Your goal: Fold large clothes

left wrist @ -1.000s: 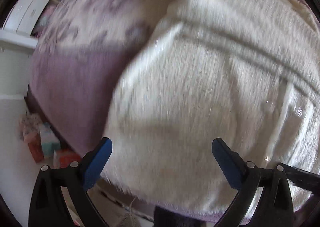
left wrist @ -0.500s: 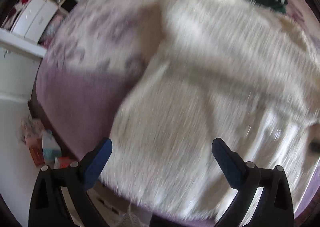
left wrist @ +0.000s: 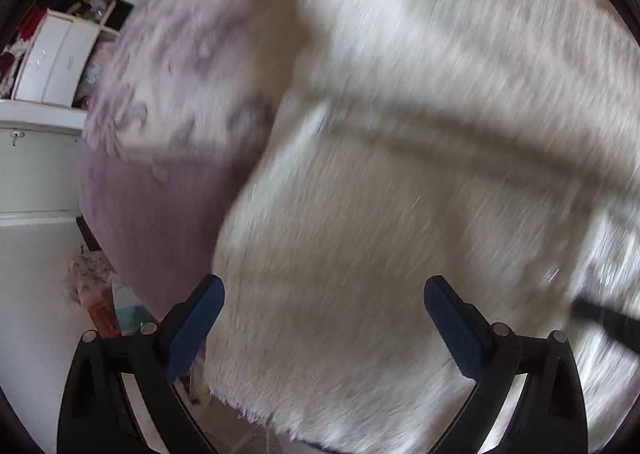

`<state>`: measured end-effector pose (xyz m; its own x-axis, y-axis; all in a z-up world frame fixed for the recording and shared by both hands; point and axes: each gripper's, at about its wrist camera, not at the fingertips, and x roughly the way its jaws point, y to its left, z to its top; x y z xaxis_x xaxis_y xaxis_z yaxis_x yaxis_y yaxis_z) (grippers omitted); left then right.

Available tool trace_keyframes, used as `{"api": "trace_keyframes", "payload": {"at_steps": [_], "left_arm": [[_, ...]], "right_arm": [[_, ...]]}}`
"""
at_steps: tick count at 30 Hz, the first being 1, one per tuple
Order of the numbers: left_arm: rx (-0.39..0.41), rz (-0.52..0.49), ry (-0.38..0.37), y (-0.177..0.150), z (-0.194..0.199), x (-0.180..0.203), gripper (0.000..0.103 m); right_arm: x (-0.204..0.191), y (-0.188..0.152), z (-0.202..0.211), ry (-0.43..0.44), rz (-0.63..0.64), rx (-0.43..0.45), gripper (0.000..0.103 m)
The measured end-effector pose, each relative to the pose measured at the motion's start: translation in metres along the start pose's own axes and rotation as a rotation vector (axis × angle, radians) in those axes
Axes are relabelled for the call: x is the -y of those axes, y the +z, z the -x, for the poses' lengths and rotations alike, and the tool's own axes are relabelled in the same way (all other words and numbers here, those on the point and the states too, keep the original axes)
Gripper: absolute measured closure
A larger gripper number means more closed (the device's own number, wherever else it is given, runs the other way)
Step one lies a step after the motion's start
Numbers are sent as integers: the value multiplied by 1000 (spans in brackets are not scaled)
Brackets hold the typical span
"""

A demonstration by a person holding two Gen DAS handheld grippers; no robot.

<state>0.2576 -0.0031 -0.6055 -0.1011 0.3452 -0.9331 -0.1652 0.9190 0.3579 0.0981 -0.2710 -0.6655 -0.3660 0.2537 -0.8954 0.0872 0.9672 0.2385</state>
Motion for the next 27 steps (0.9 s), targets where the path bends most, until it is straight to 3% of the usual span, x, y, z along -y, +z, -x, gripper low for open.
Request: {"api": "trace_keyframes", "payload": {"at_steps": [2,3,6,11,14,17,19,21,25,27], "left_arm": [[-18,1,-7,-11,-6,-10,0],[-20,2,-13,-14,-8,-17,0],[-11,2,-21,-21,-10,-35,0],[6,2,-54,-12,-8,-51,0],[46,5,-74,-2,1,-57,0],[102,19,-96,10,20,-58,0],[126,35,-112,15,33,-53,0],[153,40,-128,20,49,-43,0],[199,55,-139,21,76,-17,0],[205,56,-121,16,84,-3,0]], "right_arm": [[-11,-8,5,-65,0,56,79],[-15,-12,8,-70,12,65,96],[-29,-30,18,-87,56,83,98],[-33,-47,25,-152,200,18,97],[-25,-36,57,-40,155,-36,91],[19,-28,128,120,14,20,86],[52,-24,168,168,-87,76,54],[103,-18,211,206,-205,144,44],[185,7,255,229,-313,211,44],[214,27,238,202,-299,204,44]]}}
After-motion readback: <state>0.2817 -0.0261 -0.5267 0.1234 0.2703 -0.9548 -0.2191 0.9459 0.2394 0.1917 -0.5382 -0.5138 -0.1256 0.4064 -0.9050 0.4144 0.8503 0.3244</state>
